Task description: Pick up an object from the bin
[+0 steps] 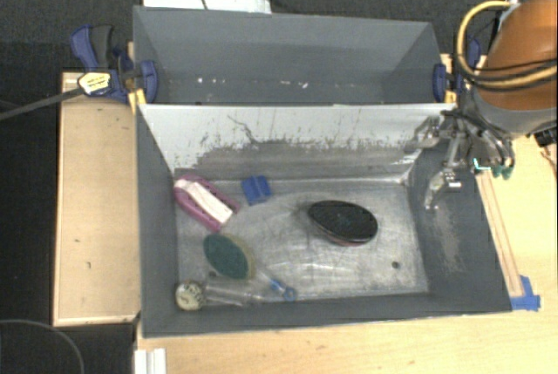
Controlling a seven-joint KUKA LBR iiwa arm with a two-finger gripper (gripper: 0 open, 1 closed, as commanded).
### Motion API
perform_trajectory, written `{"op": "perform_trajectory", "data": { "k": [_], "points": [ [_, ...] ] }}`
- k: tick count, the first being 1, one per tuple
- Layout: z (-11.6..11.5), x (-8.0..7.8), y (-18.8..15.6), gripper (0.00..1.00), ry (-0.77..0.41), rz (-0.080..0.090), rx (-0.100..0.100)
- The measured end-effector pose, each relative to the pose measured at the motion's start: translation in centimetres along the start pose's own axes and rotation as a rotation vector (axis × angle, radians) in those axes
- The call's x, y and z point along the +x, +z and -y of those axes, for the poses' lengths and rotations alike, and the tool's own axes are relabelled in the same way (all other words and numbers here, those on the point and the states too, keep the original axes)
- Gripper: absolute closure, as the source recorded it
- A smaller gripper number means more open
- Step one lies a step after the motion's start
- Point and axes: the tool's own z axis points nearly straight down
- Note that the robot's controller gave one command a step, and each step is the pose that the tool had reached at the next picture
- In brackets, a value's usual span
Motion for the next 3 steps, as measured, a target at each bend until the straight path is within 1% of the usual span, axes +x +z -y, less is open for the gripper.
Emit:
{"op": "perform_trajectory", "data": {
  "k": [1,2,3],
  "points": [
    [-2.5,1.7,14.2,0.0,-0.047,0.013,0.002],
    [-4.0,7.1,14.1,0.0,-0.118,0.019,0.004],
    [-11.3,8.5,14.1,0.0,-0.139,0.018,0.001]
  ]
}}
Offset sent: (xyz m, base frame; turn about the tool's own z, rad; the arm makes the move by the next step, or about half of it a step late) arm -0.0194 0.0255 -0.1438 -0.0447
